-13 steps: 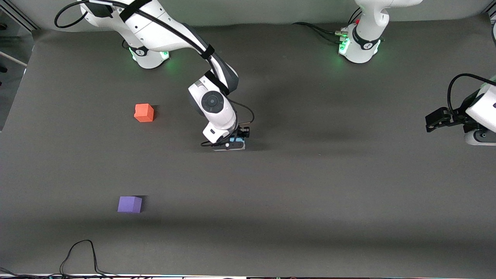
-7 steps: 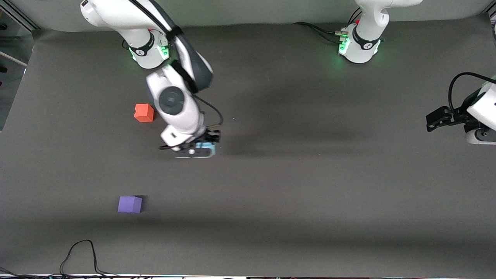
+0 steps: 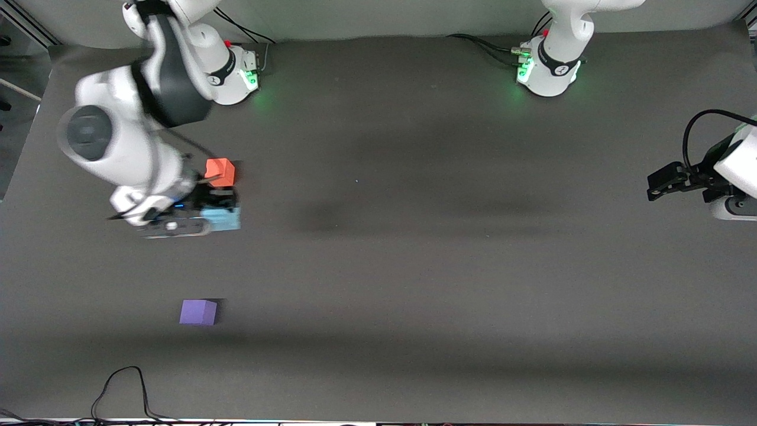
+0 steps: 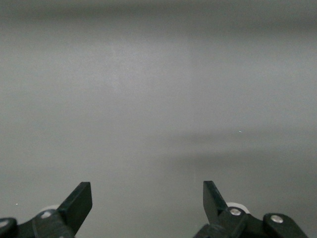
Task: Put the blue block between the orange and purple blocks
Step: 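Carry the blue block with the right gripper toward the orange block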
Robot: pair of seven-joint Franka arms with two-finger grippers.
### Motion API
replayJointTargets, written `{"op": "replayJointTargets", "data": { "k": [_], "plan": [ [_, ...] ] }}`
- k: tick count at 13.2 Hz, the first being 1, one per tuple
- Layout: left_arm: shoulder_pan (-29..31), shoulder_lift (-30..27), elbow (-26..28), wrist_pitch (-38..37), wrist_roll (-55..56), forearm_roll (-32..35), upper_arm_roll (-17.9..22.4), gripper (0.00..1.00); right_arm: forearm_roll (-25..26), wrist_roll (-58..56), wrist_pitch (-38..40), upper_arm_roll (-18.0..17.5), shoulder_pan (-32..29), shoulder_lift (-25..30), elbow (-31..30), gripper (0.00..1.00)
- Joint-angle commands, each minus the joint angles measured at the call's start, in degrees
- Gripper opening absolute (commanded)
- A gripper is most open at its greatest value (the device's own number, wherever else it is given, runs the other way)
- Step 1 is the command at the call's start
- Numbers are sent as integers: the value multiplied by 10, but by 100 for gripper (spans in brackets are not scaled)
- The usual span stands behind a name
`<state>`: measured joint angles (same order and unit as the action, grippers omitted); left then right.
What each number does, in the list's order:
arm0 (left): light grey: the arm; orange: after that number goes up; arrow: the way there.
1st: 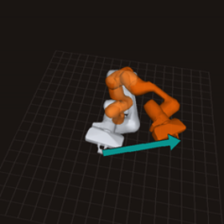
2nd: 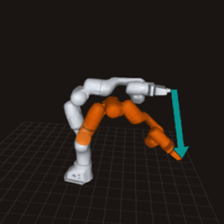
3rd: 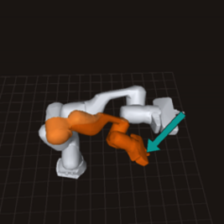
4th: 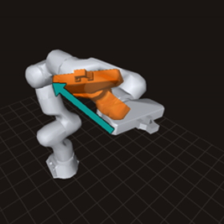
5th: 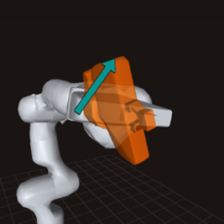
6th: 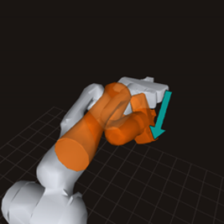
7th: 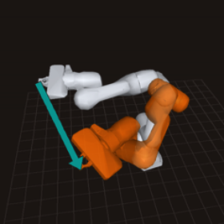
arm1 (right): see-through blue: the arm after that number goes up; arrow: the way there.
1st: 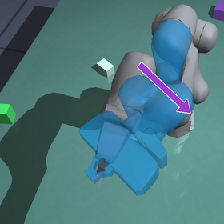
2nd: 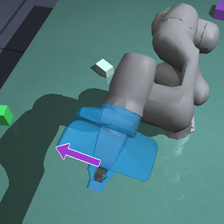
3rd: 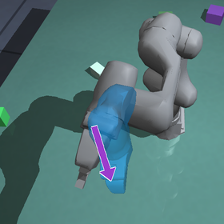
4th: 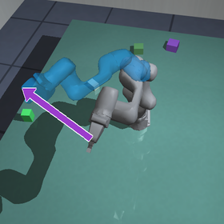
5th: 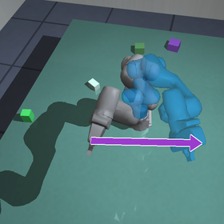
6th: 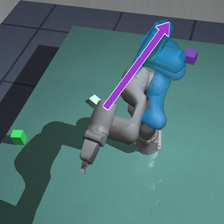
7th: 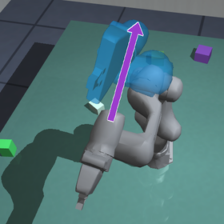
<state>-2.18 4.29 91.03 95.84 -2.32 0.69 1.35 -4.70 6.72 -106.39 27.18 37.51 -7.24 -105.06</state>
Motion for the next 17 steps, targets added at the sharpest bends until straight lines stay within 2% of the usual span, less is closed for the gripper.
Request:
{"op": "replayJointTargets", "data": {
  "k": [1,3,5,8,13,17],
  "plan": [
    [-7,-18,16,3,-10,-5,8,100,-4,-66,-13,51,6,21,-51,44],
    [-7,-17,15,5,-12,-3,8,100,-4,-94,-73,74,6,14,-95,45],
    [-8,-15,11,4,-11,-1,8,100,-4,-99,-178,74,6,-1,-163,45],
    [-9,-13,12,2,1,-1,8,100,-34,-125,-297,74,7,-50,-211,45],
    [-7,-17,7,-11,2,-1,8,100,-165,-234,-346,74,5,-136,-209,45],
    [-9,-20,6,-13,4,1,8,100,-175,-241,-364,74,0,-156,-211,46]
  ]
}}
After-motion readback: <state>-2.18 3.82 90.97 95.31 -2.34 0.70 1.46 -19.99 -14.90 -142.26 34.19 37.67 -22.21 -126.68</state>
